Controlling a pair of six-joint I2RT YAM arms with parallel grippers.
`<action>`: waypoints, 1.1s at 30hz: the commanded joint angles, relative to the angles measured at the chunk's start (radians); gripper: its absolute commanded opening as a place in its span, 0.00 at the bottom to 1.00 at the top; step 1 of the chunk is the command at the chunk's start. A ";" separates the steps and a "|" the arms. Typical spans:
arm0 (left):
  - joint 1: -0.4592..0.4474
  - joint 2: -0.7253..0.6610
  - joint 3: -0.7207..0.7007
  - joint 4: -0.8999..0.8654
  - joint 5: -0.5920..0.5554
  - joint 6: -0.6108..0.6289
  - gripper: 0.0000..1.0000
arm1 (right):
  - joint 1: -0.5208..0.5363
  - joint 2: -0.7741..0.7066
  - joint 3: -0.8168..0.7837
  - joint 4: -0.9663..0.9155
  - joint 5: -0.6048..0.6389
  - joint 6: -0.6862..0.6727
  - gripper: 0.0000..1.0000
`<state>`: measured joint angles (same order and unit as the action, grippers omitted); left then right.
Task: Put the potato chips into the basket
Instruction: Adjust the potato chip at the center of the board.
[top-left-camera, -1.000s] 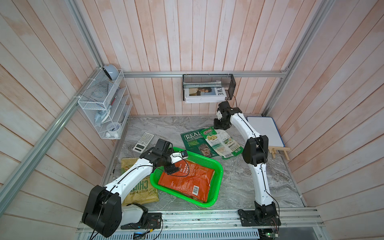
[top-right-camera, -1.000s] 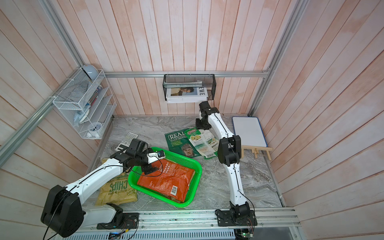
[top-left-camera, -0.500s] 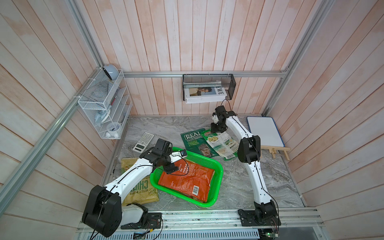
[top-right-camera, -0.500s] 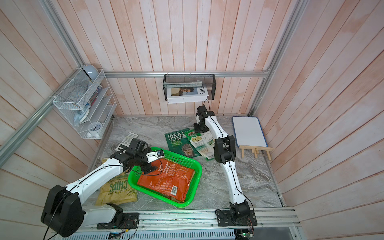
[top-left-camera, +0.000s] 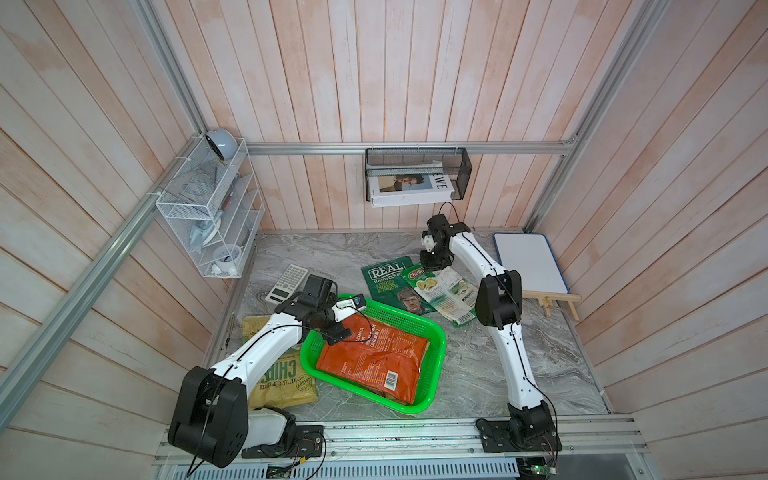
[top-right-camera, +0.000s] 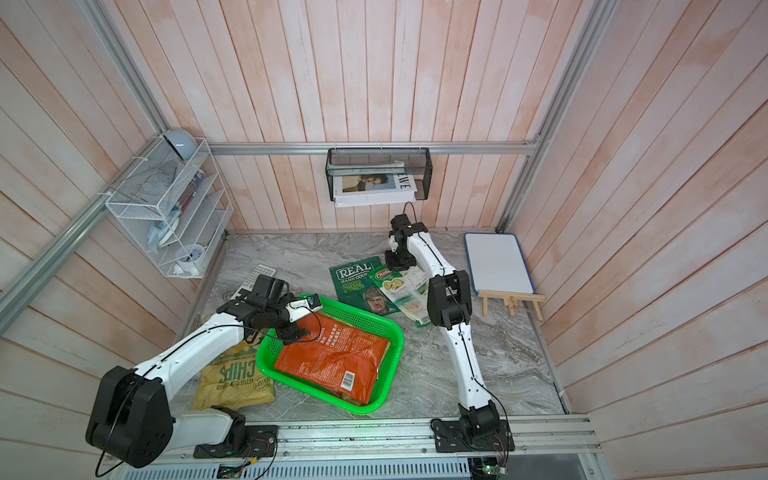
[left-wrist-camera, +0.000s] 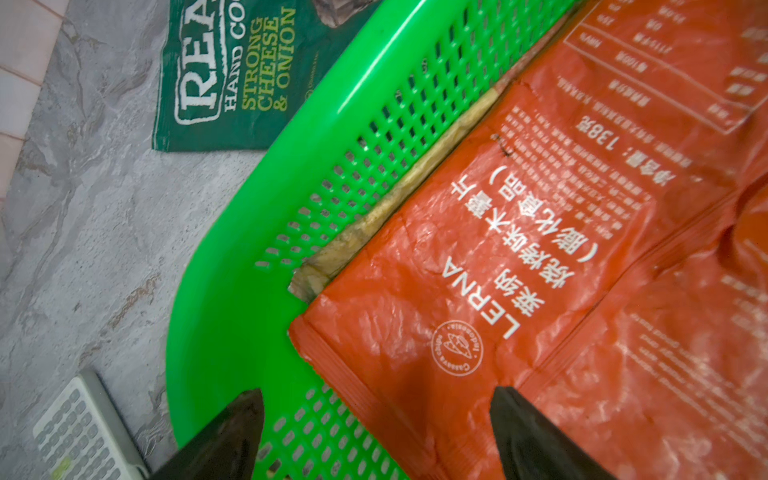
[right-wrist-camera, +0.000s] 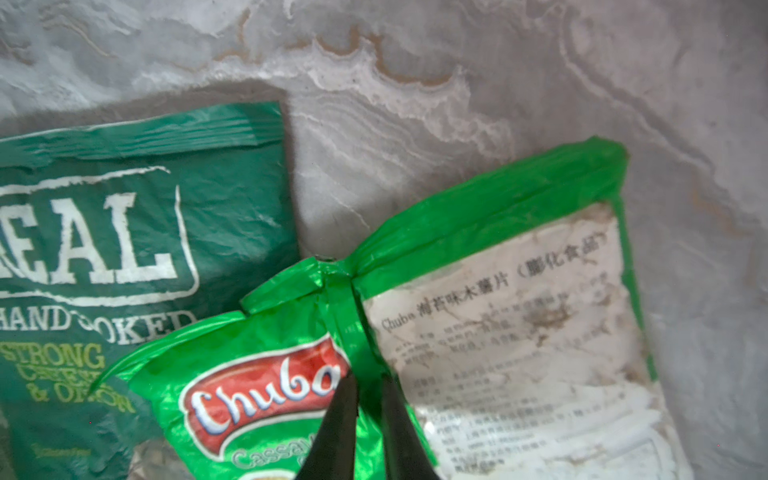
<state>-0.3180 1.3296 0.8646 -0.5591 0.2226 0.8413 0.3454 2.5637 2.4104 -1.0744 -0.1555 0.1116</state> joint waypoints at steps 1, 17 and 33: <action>0.028 -0.018 0.000 0.018 -0.011 -0.006 0.91 | 0.007 0.009 -0.010 -0.087 -0.003 -0.006 0.06; 0.071 -0.031 0.061 0.020 0.071 -0.043 0.85 | 0.009 -0.399 -0.353 0.103 0.134 -0.053 0.00; 0.045 0.080 0.231 0.020 0.164 -0.107 0.79 | 0.076 -0.866 -0.628 0.224 0.239 -0.041 0.00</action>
<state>-0.2604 1.4067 1.0519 -0.5591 0.3454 0.7712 0.3840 1.7641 1.8324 -0.8913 0.0380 0.0597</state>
